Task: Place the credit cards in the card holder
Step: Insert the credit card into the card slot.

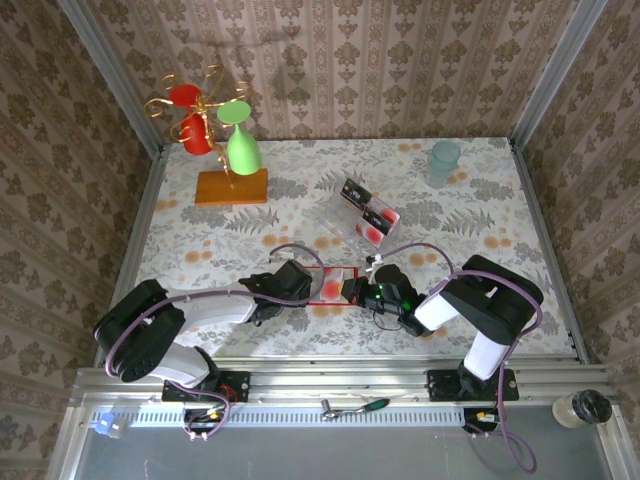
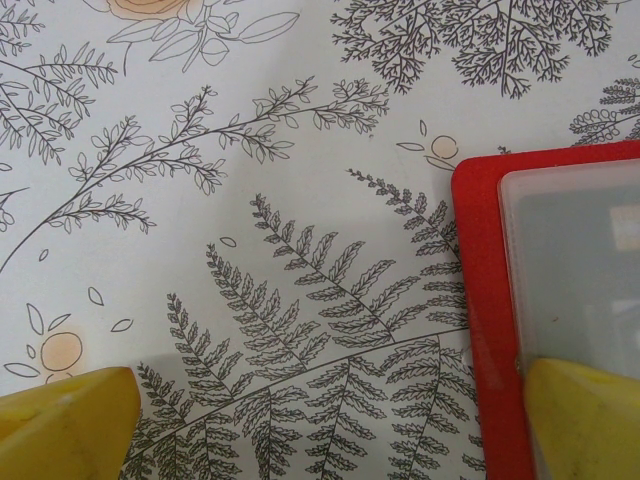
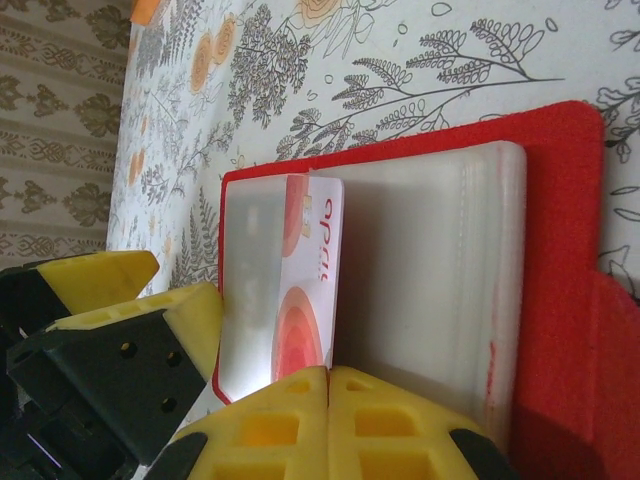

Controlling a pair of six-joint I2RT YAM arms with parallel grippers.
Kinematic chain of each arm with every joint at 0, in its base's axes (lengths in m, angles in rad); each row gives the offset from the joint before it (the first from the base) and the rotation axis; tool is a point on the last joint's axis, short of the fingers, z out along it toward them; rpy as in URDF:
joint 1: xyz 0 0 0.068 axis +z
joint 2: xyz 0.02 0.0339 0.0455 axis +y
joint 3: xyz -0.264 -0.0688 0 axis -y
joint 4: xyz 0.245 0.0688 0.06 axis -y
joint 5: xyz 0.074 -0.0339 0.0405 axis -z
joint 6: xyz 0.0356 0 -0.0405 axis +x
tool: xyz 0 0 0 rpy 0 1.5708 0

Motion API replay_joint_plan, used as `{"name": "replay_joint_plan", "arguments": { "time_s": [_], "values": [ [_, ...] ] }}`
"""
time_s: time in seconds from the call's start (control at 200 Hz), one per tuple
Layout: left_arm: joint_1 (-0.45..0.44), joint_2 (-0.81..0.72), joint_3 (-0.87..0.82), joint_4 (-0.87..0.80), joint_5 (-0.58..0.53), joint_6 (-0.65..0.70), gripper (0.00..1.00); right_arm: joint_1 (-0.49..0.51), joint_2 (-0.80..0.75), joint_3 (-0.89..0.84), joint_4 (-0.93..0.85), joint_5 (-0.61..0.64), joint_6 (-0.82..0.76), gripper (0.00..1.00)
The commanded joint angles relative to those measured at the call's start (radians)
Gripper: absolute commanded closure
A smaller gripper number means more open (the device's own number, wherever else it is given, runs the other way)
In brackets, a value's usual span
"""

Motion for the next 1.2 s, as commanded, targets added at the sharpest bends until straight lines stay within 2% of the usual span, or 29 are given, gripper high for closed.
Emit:
{"name": "replay_joint_plan", "arguments": {
  "time_s": [0.0, 0.505, 1.195],
  "values": [
    [-0.006, 0.005, -0.017, -0.040, -0.015, -0.006, 0.00, 0.013, -0.013, -0.010, -0.110, 0.034, 0.015, 1.00],
    [-0.006, 0.005, -0.017, -0.038, -0.018, -0.006, 0.00, 0.023, -0.032, 0.043, -0.292, 0.043, 0.038, 1.00],
    [-0.005, 0.003, -0.017, -0.037, -0.020, -0.006, 0.00, 0.022, -0.083, 0.073, -0.440, 0.037, 0.046, 1.00]
  ]
}}
